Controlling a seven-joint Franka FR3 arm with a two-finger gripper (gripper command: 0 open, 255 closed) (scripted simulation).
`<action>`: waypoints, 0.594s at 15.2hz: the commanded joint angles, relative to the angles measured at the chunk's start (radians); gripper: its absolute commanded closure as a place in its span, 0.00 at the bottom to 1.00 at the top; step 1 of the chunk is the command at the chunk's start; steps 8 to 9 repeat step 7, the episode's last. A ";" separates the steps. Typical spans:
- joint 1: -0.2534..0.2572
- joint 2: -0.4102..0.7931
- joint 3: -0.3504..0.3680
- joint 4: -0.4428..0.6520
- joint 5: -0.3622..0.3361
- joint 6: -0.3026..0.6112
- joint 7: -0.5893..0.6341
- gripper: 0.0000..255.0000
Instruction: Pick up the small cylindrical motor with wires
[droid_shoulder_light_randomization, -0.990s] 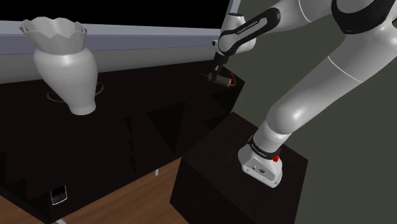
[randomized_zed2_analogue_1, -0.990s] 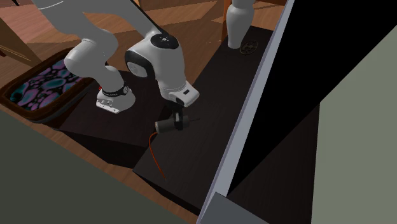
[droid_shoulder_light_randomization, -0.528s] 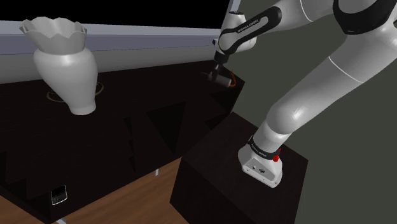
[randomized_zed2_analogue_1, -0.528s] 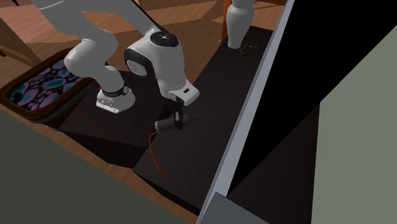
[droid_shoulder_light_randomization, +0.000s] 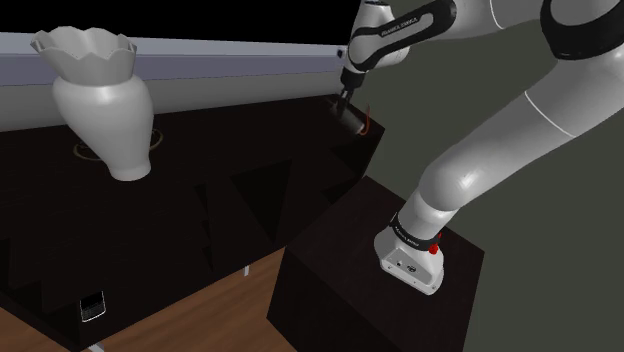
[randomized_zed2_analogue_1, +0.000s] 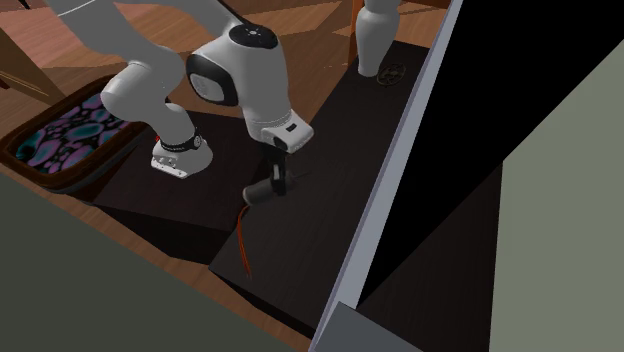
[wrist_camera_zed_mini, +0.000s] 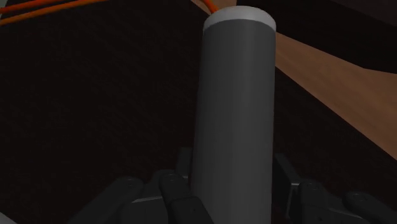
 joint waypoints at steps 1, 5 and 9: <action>0.001 -0.017 0.003 0.016 0.001 -0.034 -0.001 1.00; 0.002 -0.044 0.009 0.049 0.003 -0.093 -0.004 1.00; 0.002 -0.045 0.009 0.050 0.003 -0.095 -0.004 1.00</action>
